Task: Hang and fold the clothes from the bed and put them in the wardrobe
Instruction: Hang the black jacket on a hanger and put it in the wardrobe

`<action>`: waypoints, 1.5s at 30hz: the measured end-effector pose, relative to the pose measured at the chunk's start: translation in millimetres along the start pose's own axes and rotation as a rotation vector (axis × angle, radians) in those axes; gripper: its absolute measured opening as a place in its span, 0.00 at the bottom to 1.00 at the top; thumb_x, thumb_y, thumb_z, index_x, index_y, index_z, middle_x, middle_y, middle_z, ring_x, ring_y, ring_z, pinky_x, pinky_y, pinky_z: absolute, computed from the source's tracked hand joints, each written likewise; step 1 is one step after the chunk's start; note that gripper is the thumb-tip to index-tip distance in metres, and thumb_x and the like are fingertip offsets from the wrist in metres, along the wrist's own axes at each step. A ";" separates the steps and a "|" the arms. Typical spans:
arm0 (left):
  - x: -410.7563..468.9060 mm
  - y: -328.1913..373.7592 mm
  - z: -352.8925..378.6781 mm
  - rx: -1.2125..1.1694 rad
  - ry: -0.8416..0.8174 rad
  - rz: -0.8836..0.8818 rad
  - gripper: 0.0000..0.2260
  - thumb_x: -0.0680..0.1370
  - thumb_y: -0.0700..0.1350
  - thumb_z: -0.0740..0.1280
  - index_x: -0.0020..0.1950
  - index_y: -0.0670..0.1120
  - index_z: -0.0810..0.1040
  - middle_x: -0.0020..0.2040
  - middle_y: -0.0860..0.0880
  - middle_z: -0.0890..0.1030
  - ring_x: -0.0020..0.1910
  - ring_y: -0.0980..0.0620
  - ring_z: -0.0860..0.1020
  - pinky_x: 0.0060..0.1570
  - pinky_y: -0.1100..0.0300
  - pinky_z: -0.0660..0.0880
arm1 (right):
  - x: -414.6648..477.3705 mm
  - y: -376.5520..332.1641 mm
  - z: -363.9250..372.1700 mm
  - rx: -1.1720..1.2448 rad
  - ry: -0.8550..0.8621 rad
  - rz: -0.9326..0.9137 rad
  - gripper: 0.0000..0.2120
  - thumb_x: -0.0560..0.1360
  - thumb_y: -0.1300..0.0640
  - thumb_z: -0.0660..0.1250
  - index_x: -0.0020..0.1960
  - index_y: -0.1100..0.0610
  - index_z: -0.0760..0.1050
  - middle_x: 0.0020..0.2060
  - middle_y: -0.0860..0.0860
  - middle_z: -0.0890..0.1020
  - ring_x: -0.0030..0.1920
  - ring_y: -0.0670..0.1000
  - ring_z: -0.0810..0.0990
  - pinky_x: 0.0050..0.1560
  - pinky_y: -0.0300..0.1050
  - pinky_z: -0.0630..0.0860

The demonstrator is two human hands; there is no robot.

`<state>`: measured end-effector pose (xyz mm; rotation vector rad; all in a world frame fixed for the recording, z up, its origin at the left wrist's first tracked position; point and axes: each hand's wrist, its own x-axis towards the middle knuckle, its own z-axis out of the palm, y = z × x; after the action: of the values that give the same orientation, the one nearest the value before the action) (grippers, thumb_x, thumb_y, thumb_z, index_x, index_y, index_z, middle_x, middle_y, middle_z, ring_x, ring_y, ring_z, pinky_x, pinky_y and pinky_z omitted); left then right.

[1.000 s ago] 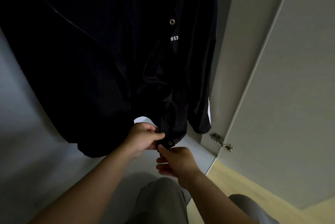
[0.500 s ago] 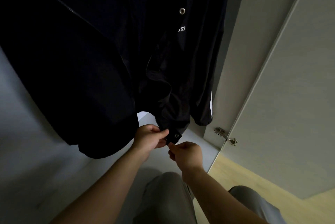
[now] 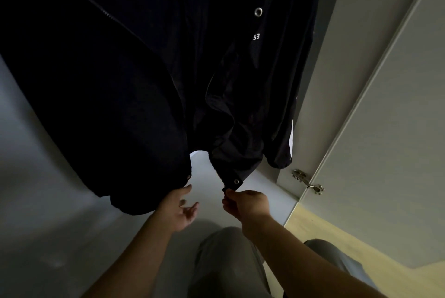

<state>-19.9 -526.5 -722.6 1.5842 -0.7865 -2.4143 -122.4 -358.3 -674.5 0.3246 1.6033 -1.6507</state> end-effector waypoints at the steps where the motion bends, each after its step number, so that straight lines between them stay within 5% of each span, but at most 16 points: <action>1: 6.1 -0.9 -5.9 -0.086 0.023 0.030 0.26 0.74 0.46 0.76 0.65 0.40 0.68 0.61 0.38 0.72 0.52 0.44 0.81 0.34 0.56 0.80 | -1.3 0.1 0.9 0.019 -0.006 0.025 0.08 0.72 0.63 0.76 0.47 0.66 0.79 0.34 0.57 0.86 0.35 0.54 0.87 0.33 0.42 0.82; 6: 20.4 -4.2 -10.2 -0.305 -0.063 0.230 0.15 0.81 0.41 0.66 0.69 0.45 0.74 0.67 0.48 0.76 0.55 0.51 0.81 0.40 0.59 0.76 | -5.5 1.8 1.7 0.031 -0.037 0.082 0.09 0.72 0.63 0.77 0.48 0.66 0.80 0.36 0.58 0.86 0.36 0.54 0.87 0.34 0.43 0.82; 14: 1.6 -19.4 -3.0 -0.075 -0.029 0.267 0.10 0.83 0.35 0.62 0.63 0.37 0.75 0.60 0.38 0.80 0.53 0.49 0.80 0.49 0.57 0.77 | -14.3 -2.4 -11.3 0.049 -0.081 0.037 0.08 0.72 0.63 0.77 0.47 0.65 0.81 0.36 0.58 0.86 0.37 0.54 0.87 0.35 0.42 0.82; 20: -43.4 -20.1 3.9 -0.016 -0.209 0.373 0.12 0.74 0.29 0.67 0.55 0.38 0.81 0.52 0.40 0.85 0.49 0.47 0.85 0.44 0.57 0.82 | -29.2 -6.3 -21.7 0.139 -0.121 0.027 0.09 0.72 0.64 0.76 0.50 0.66 0.81 0.40 0.59 0.87 0.40 0.55 0.87 0.36 0.42 0.82; 24: -63.9 -30.1 16.7 0.095 -0.211 0.403 0.21 0.65 0.36 0.76 0.58 0.38 0.82 0.53 0.44 0.86 0.52 0.49 0.85 0.46 0.60 0.81 | -37.8 -5.8 -24.7 0.161 -0.151 0.011 0.09 0.72 0.63 0.76 0.50 0.66 0.82 0.41 0.59 0.87 0.41 0.56 0.87 0.37 0.42 0.82; 32: -74.2 -41.2 43.0 0.133 -0.186 0.596 0.09 0.75 0.37 0.73 0.52 0.33 0.82 0.47 0.39 0.86 0.46 0.45 0.86 0.44 0.60 0.82 | -51.5 -6.3 -24.0 0.179 -0.155 -0.054 0.06 0.74 0.64 0.75 0.49 0.65 0.82 0.41 0.59 0.87 0.40 0.54 0.87 0.40 0.41 0.82; 41: -74.7 -42.9 47.0 0.255 -0.145 0.727 0.09 0.72 0.40 0.76 0.48 0.36 0.83 0.44 0.40 0.86 0.47 0.43 0.86 0.45 0.58 0.83 | -53.1 -5.0 -21.7 0.184 -0.131 -0.083 0.09 0.73 0.62 0.75 0.52 0.64 0.82 0.41 0.57 0.87 0.42 0.54 0.87 0.42 0.42 0.82; 45: -75.1 -43.6 45.7 0.316 -0.123 0.743 0.20 0.66 0.48 0.78 0.56 0.42 0.82 0.51 0.45 0.86 0.54 0.45 0.84 0.55 0.49 0.80 | -53.8 -6.5 -18.6 0.200 -0.129 -0.091 0.08 0.74 0.63 0.74 0.52 0.64 0.81 0.42 0.57 0.87 0.43 0.54 0.87 0.42 0.42 0.82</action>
<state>-21.2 -443.9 -669.6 0.9555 -1.5139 -1.9010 -98.0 -322.7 -636.8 0.2442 1.3783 -1.8683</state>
